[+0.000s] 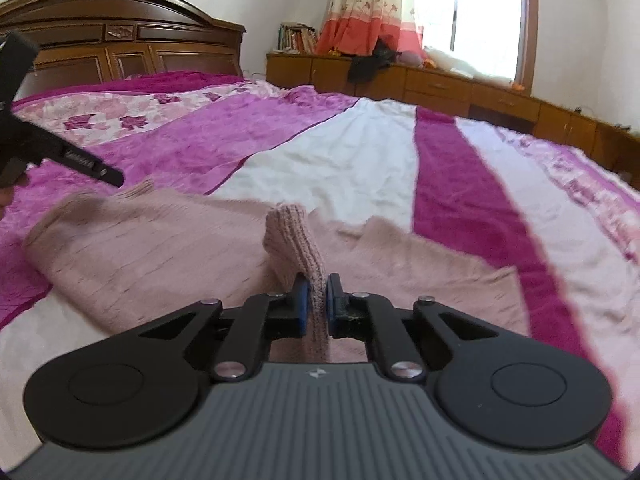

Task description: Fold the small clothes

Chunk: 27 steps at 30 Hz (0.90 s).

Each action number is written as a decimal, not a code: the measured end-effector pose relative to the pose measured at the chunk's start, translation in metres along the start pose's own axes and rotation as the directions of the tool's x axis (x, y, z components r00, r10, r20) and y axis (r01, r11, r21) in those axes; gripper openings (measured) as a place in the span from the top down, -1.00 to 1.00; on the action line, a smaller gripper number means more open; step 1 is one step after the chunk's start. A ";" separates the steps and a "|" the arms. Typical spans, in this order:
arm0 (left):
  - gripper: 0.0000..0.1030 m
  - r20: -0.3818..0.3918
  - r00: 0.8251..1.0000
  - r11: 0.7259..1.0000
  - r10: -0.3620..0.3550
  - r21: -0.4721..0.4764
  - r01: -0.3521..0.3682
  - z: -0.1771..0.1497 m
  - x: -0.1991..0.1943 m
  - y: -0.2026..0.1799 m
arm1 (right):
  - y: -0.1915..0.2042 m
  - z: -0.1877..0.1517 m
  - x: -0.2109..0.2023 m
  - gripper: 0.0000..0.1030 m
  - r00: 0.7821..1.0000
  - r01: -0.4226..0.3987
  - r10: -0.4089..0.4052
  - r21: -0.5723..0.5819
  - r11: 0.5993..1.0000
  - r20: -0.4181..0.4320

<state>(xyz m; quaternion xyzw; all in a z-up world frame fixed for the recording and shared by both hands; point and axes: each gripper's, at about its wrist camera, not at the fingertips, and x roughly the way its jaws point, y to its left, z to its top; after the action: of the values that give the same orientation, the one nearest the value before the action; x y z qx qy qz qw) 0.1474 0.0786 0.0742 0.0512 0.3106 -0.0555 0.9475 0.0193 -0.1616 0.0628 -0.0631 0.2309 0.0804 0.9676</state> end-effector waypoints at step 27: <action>0.67 -0.068 0.996 0.997 0.053 0.052 -0.049 -0.017 0.045 0.001 | -0.134 -0.001 0.136 0.80 0.939 0.245 -0.288 -0.224 0.944 -0.187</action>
<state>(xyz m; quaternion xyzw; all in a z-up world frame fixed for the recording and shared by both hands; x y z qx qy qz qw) 0.1736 0.0781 0.0341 0.0848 0.3405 -0.0372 0.9357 0.1629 -0.2760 0.0110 -0.1977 0.3152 -0.0367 0.9275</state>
